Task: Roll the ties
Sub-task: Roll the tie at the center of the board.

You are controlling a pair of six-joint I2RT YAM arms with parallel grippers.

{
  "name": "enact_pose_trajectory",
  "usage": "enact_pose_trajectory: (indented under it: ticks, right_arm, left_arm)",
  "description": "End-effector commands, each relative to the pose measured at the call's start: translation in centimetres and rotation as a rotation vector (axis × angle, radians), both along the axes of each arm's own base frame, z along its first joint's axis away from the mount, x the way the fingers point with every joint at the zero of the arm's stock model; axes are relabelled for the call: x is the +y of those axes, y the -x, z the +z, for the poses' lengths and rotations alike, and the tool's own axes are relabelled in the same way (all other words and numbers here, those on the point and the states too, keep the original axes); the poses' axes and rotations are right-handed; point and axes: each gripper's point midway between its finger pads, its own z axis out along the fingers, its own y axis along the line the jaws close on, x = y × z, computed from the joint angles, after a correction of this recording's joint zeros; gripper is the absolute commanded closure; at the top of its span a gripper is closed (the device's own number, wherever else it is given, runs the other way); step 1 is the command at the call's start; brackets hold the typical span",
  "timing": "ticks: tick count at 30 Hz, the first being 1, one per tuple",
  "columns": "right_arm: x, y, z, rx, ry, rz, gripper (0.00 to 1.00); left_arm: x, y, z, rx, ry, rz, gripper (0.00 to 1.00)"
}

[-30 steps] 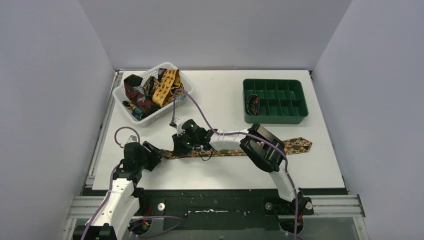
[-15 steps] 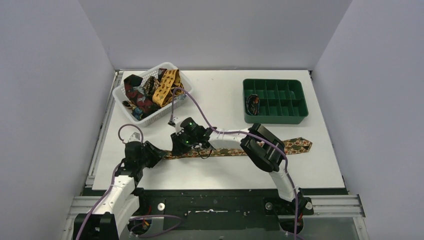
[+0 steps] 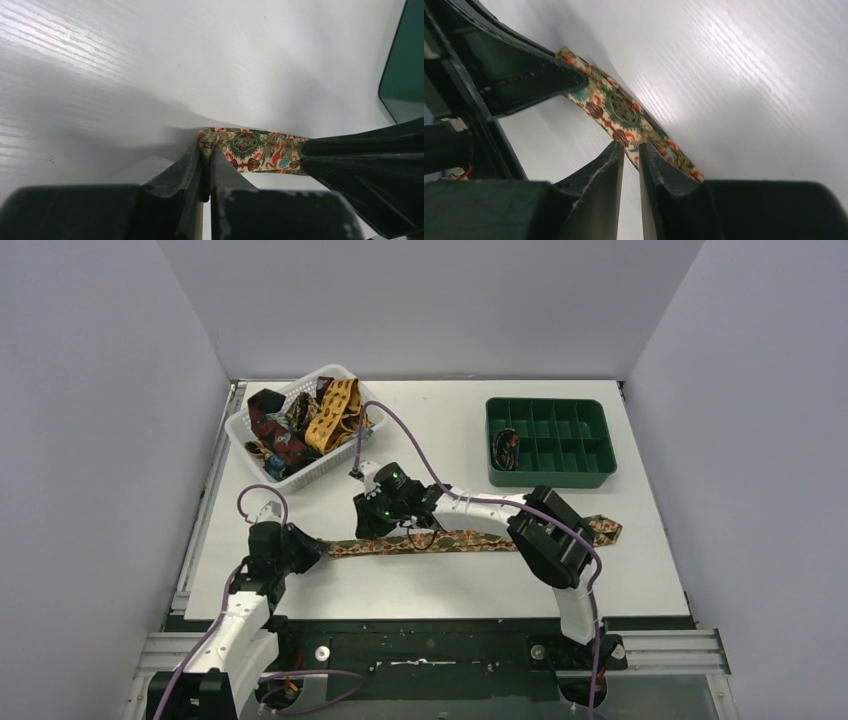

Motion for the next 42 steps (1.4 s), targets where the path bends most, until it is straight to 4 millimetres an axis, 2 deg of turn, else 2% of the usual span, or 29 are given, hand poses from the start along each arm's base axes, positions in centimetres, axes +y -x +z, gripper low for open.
enact_pose_trajectory:
  ticks: [1,11,16,22,24,28,32,34,37,42]
  right_arm:
    - [-1.8,0.5,0.1,-0.041,0.041,-0.041,0.81]
    - [-3.0,-0.8,-3.4,0.005,0.196,-0.135,0.87]
    - [-2.9,-0.2,-3.5,0.028,0.179,-0.118,0.87]
    - [-2.4,-0.1,-3.5,0.048,0.164,-0.12,0.88]
    - [-2.3,-0.2,-3.2,0.047,0.157,-0.118,0.88]
    - [-1.5,-0.2,-1.1,0.034,0.09,-0.095,0.87]
    - [-0.7,-0.2,0.7,0.043,0.02,-0.085,0.87]
    - [-0.7,-0.3,1.0,0.046,0.006,-0.094,0.87]
    - [-1.3,-0.9,1.2,0.047,0.003,-0.124,0.87]
    - [-4.1,-2.9,2.8,0.017,-0.036,-0.251,0.83]
  left_arm:
    - [0.8,-1.4,2.7,-0.076,-0.03,0.031,1.0]
    - [1.0,-1.9,3.7,-0.094,-0.084,0.012,1.0]
    - [0.6,-2.5,4.5,-0.121,-0.157,-0.021,1.0]
    - [-0.8,-2.8,5.1,-0.125,-0.256,-0.062,1.0]
    - [-0.5,-2.7,5.0,-0.106,-0.297,-0.055,1.0]
    - [-0.3,-2.7,5.3,-0.115,-0.332,-0.06,1.0]
    - [-1.3,-2.8,5.5,-0.139,-0.32,-0.099,1.0]
    - [-1.8,-2.8,5.4,-0.144,-0.323,-0.123,1.0]
    - [-2.2,-2.8,5.4,-0.146,-0.343,-0.144,1.0]
    - [-2.9,-3.0,5.8,-0.169,-0.354,-0.166,1.0]
